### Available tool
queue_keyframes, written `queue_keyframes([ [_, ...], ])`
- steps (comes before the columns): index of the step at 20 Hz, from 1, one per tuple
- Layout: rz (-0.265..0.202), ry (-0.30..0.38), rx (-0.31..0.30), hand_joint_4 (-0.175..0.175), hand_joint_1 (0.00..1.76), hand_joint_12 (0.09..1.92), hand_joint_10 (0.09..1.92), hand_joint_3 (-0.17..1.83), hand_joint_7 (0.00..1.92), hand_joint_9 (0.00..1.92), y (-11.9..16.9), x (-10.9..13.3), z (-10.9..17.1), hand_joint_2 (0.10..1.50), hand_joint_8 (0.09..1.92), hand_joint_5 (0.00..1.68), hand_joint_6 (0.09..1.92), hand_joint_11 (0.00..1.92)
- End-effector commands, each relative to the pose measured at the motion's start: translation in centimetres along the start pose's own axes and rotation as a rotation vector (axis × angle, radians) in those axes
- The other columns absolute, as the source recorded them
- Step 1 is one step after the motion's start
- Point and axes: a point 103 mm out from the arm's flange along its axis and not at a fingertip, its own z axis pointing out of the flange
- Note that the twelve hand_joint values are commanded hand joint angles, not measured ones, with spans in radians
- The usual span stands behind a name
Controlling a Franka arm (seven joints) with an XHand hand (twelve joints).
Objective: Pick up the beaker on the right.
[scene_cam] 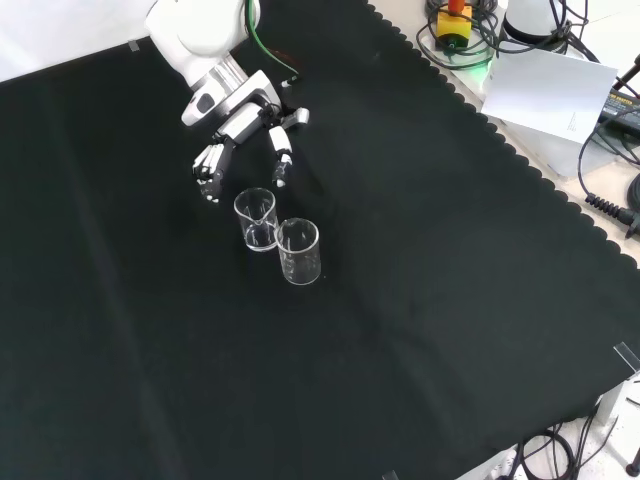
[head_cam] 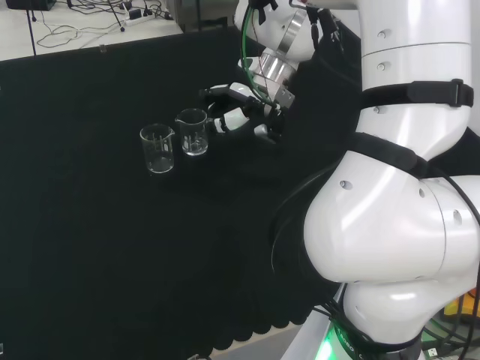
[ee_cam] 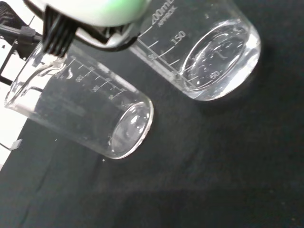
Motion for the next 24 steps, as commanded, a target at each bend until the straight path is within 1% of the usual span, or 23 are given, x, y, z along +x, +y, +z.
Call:
queue_keyframes([
  [1, -0.025, 0.004, 0.012, -0.056, 0.91, 1.39, 0.62, 0.63, 0.25, 0.44, 0.3, 0.3, 1.0, 0.53, 0.66, 0.48, 0.09, 0.03],
  [5, -0.022, 0.012, 0.009, -0.058, 0.91, 1.39, 0.62, 0.63, 0.26, 0.44, 0.4, 0.3, 1.6, 0.52, 0.66, 0.47, 0.09, 0.02],
  [11, -0.009, 0.051, -0.017, -0.059, 0.94, 1.39, 0.62, 0.64, 0.27, 0.44, 0.7, 0.0, 2.5, 0.52, 0.67, 0.47, 0.09, 0.02],
  [17, -0.011, 0.071, -0.019, -0.060, 0.94, 1.39, 0.62, 0.65, 0.27, 0.44, 1.3, 0.2, 3.0, 0.52, 0.67, 0.47, 0.09, 0.02],
  [24, -0.022, 0.095, -0.068, -0.060, 0.93, 1.39, 0.62, 0.66, 0.26, 0.42, 1.8, 0.5, 3.1, 0.52, 0.67, 0.47, 0.09, 0.01],
])
